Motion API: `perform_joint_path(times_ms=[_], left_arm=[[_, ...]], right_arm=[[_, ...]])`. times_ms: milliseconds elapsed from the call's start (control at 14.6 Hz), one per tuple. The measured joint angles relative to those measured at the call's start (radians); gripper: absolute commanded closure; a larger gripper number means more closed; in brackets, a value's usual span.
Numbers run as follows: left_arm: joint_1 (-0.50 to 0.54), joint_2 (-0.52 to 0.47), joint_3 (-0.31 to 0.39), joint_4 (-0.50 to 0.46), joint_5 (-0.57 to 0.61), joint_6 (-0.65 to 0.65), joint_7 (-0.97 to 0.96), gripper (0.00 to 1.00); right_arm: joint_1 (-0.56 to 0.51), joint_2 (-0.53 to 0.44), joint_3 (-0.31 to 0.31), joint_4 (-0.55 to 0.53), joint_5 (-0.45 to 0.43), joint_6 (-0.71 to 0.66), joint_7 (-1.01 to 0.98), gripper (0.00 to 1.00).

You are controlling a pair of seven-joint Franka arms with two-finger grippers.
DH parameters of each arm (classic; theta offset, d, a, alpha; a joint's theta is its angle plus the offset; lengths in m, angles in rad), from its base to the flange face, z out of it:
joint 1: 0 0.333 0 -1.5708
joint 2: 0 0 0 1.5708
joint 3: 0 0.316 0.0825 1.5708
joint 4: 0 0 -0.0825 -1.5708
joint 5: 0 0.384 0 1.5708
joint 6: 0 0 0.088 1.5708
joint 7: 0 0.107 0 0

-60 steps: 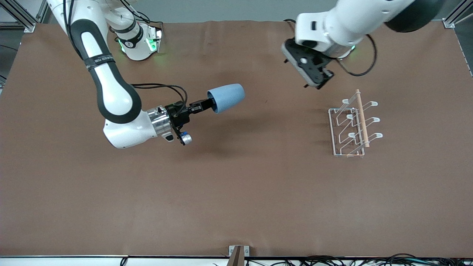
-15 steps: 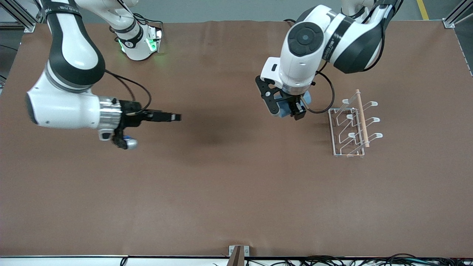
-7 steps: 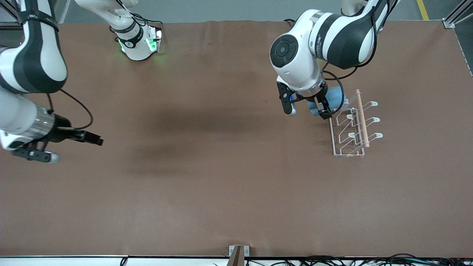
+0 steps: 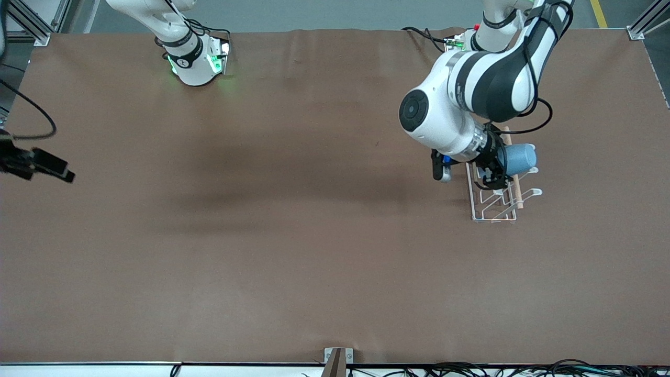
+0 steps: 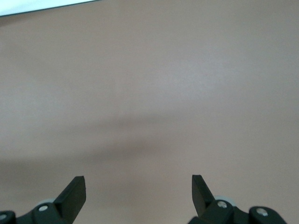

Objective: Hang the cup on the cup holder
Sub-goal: 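Move the blue cup with the left gripper onto a rack hook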

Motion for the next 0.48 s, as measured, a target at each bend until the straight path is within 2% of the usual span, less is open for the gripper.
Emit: perform_joint_path(times_ms=[206, 480], left_arm=[[0.005, 0.075, 0.003, -0.009, 0.133, 0.000, -0.001, 0.99], [0.010, 0.198, 0.004, -0.030, 0.266, -0.004, -0.096, 0.98]], right_arm=[[-0.033, -0.049, 0.025, -0.003, -0.002, -0.021, 0.000, 0.00], [-0.031, -0.046, 0.041, -0.010, -0.050, -0.031, 0.000, 0.00]])
